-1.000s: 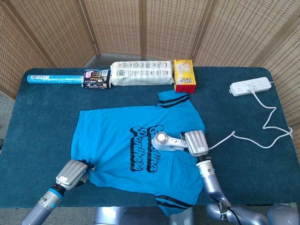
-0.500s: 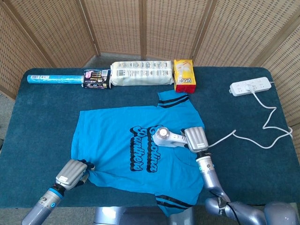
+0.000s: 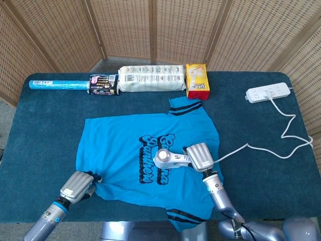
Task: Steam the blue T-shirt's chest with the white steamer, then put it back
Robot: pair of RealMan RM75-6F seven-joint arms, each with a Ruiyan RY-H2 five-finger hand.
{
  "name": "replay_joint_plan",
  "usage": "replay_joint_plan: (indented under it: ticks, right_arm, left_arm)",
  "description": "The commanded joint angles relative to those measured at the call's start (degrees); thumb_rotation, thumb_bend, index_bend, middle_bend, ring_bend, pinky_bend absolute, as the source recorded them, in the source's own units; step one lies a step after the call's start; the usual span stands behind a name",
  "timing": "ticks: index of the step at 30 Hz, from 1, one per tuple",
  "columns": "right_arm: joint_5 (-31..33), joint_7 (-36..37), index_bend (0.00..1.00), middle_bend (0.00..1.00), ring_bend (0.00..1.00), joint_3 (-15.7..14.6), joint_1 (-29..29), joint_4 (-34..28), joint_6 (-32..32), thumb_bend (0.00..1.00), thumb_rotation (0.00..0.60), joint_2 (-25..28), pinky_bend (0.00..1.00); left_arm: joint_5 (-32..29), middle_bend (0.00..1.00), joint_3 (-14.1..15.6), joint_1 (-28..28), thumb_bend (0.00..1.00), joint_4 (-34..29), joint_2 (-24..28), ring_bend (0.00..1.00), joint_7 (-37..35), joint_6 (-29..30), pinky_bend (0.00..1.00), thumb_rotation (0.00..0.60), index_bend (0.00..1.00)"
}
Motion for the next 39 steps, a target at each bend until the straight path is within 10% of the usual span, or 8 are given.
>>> replay_joint_plan:
  ticks: [1, 14, 22, 39]
  right_arm:
    - [0.6, 0.1, 0.75, 0.8, 0.88, 0.4, -0.1, 0.2, -0.1, 0.31, 0.6, 0.0, 0.82]
    - [8.2, 2.9, 0.75, 0.8, 0.88, 6.4, -1.2, 2.3, -1.0, 0.32, 0.6, 2.0, 0.83]
    - [18.0, 5.5, 0.75, 0.8, 0.88, 15.8, 1.0, 5.6, -3.5, 0.31, 0.6, 3.8, 0.83]
    - [27.4, 5.0, 0.75, 0.8, 0.88, 22.1, 7.8, 20.4, -8.5, 0.31, 0.6, 0.9, 0.82]
  left_arm:
    - [0.0, 0.53, 0.0, 0.1, 0.55, 0.0, 0.1, 0.46, -0.1, 0.1, 0.55, 0.6, 0.52]
    - [0.2, 0.53, 0.0, 0.0, 0.55, 0.1, -0.1, 0.46, -0.2, 0.0, 0.55, 0.6, 0.52]
    - [-0.4, 0.53, -0.1, -0.1, 0.55, -0.3, -0.4, 0.46, 0.7, -0.3, 0.55, 0.6, 0.52]
    - [-1.7, 0.53, -0.2, 0.2, 0.55, -1.5, -0.2, 0.46, 2.4, 0.1, 0.55, 0.6, 0.52]
